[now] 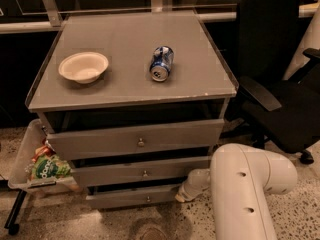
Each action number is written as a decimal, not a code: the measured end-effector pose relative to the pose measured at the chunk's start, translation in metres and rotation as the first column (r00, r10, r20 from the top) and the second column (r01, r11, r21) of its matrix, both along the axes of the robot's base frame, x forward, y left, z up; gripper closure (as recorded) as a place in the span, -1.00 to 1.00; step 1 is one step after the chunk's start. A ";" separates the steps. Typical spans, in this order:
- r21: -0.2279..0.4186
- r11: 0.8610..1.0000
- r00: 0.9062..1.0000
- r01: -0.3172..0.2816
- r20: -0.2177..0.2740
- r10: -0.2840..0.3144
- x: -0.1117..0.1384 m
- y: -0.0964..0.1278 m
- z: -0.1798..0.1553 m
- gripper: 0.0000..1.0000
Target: Close bottom drawer
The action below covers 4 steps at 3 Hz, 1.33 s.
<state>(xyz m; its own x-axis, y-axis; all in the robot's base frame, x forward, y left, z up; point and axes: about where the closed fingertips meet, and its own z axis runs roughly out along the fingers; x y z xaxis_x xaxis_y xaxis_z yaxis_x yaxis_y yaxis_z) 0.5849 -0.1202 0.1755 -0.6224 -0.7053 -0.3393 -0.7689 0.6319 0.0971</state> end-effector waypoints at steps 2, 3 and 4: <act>0.000 1.000 1.000 0.000 0.000 0.000 0.000 0.000 0.000 -0.77; 0.000 1.000 1.000 0.000 0.000 0.000 0.000 0.000 0.000 -1.00; 0.000 1.000 1.000 0.000 0.000 0.000 0.000 0.000 0.000 -1.00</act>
Offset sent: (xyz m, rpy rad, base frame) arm 0.0000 0.0000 0.0000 0.0000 0.0000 0.0000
